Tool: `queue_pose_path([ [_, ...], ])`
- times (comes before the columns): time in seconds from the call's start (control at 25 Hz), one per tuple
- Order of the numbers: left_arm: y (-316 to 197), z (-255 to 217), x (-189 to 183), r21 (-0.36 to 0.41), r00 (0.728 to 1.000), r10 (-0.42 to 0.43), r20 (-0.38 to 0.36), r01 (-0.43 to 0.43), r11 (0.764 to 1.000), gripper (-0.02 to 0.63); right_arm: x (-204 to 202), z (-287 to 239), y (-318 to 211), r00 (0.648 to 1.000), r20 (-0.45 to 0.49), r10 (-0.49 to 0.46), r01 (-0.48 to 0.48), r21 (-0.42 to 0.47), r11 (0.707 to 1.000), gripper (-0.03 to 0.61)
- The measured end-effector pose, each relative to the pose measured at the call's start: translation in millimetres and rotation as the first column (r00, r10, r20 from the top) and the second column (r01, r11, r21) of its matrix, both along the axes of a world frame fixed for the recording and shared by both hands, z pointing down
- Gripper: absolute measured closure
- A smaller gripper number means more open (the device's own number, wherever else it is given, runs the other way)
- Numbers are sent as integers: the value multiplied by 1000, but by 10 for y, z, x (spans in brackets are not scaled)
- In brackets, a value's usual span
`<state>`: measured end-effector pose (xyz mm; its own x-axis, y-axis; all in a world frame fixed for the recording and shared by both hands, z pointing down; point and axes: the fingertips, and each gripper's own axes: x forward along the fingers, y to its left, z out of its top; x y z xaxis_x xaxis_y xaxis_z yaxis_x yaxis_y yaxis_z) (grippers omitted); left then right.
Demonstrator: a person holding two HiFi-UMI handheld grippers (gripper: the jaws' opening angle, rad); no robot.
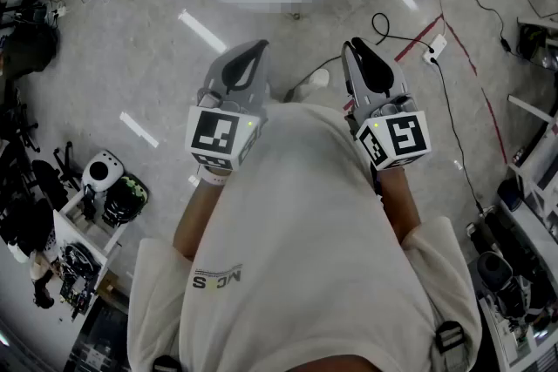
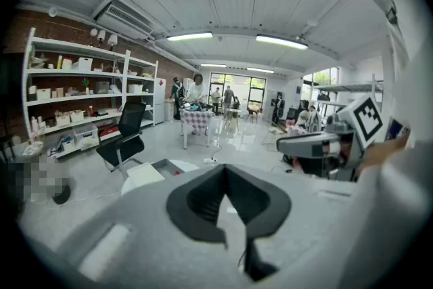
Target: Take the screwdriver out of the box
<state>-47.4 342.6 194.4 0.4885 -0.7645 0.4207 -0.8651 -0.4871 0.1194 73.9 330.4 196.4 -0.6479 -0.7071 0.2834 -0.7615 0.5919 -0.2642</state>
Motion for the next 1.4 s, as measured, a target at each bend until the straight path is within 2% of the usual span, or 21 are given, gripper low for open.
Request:
queue_pose_path([
  [0.12, 118, -127, -351, 28, 1000, -4, -30, 5, 1000, 614, -338, -130, 101, 999, -29, 26, -25, 33, 999, 553],
  [0.24, 241, -142, -543, 39, 999, 4, -44, -3, 999, 614, -509, -176, 194, 998, -45, 52, -50, 56, 997, 560],
  [0.4, 360, -125, -704, 27, 997, 14, -80, -12, 1000, 614, -609, -137, 337, 993, -78, 91, -89, 23, 996, 569],
  [0.56, 501, -122, -957, 31, 995, 16, -101, -13, 999, 614, -795, -155, 449, 992, -22, 121, -121, -11, 993, 580],
  [0.8, 698, -93, -1653, 28, 990, 8, -139, -5, 1000, 614, -1375, -272, 627, 989, -39, 140, -139, 26, 990, 581],
  [1.0, 692, -31, -2025, 22, 987, 24, -161, -21, 1000, 614, -1724, -259, 744, 985, -82, 150, -146, 47, 988, 580],
  [1.16, 629, 33, -2078, 7, 986, 41, -159, -40, 999, 614, -1873, -199, 747, 987, -89, 136, -134, 30, 991, 580],
  [1.4, 72, 157, -1940, -37, 982, 63, -179, -71, 997, 614, -1908, -45, 227, 991, -69, 118, -117, 16, 993, 580],
])
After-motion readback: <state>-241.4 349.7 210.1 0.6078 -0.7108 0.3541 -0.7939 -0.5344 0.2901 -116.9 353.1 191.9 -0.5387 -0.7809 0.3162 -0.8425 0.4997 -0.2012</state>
